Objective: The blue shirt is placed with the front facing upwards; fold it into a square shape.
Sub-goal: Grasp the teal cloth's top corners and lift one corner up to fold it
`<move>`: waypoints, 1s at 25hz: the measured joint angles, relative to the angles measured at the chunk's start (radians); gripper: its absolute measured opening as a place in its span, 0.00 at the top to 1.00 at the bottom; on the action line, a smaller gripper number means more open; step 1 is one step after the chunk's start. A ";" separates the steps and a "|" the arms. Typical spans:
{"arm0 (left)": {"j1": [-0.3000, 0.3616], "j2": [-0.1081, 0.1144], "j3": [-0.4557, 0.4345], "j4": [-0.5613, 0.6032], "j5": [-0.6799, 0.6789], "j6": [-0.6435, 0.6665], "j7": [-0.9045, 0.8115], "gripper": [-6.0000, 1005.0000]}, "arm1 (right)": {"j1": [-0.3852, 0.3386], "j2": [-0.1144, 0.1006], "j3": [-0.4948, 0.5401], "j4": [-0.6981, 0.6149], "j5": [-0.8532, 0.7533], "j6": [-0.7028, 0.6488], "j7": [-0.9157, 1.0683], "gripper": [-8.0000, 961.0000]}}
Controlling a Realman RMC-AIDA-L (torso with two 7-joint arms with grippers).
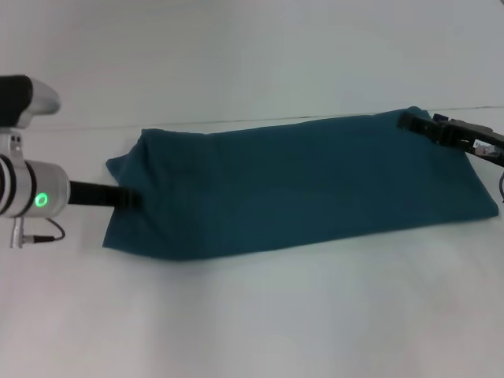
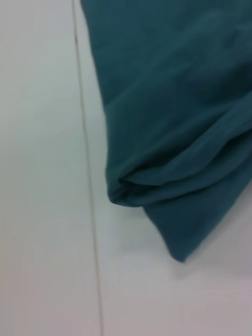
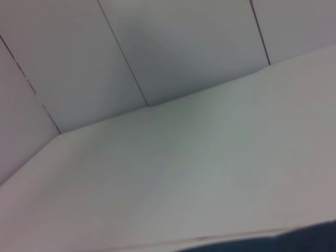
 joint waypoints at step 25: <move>0.012 0.010 -0.007 0.293 -0.077 0.274 -0.057 0.93 | 0.120 0.014 0.000 0.638 0.690 0.003 -1.097 0.88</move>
